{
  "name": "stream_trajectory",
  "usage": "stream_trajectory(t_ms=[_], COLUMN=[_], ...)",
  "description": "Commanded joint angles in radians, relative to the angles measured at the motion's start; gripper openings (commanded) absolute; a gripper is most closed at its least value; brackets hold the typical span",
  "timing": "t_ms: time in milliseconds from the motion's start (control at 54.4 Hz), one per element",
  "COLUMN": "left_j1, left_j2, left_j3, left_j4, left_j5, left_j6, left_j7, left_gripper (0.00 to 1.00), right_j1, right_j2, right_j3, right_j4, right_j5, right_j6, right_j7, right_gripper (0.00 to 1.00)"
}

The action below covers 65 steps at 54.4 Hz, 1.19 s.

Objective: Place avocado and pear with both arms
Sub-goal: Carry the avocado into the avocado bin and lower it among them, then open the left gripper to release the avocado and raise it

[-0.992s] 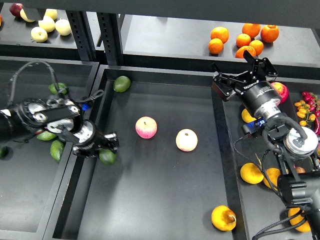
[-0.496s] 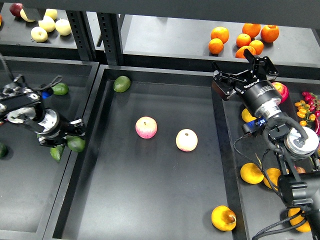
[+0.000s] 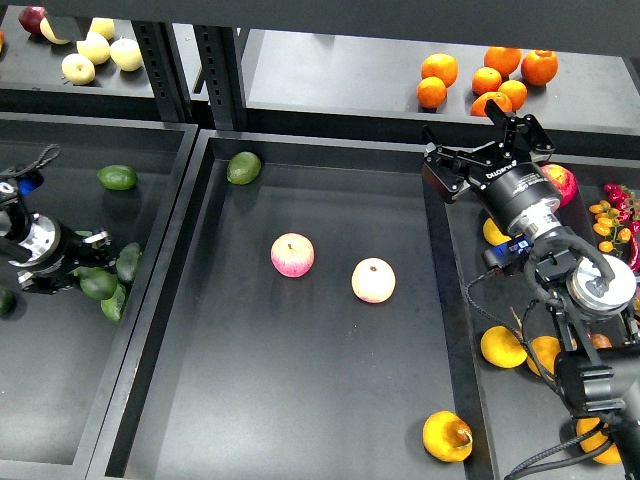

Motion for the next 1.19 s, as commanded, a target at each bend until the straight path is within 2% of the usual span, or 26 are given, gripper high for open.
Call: stream_trajectory(t_ms=[0, 882, 1176], left_j1=[0.014, 0.195, 0.221], left_j2=[0.015, 0.02, 0.02], left_j3=[0.0, -0.084, -0.101], left_j4=[0.009, 0.086, 0.093], left_j5=[-0.001, 0.011, 0.011], left_j6=[0.0, 0.0, 0.0], left_j7=[0.0, 0.0, 0.0], left_gripper=[0.11, 0.19, 0.24], right_j1=[0.0, -0.001, -0.011], right_j2=[0.0, 0.0, 0.0], right_j3=[-0.001, -0.002, -0.002], right_j4=[0.0, 0.0, 0.006], right_j5=[0.0, 0.0, 0.0], right_j6=[0.0, 0.0, 0.0], right_j7=[0.0, 0.0, 0.0], right_gripper=[1.0, 1.0, 1.0])
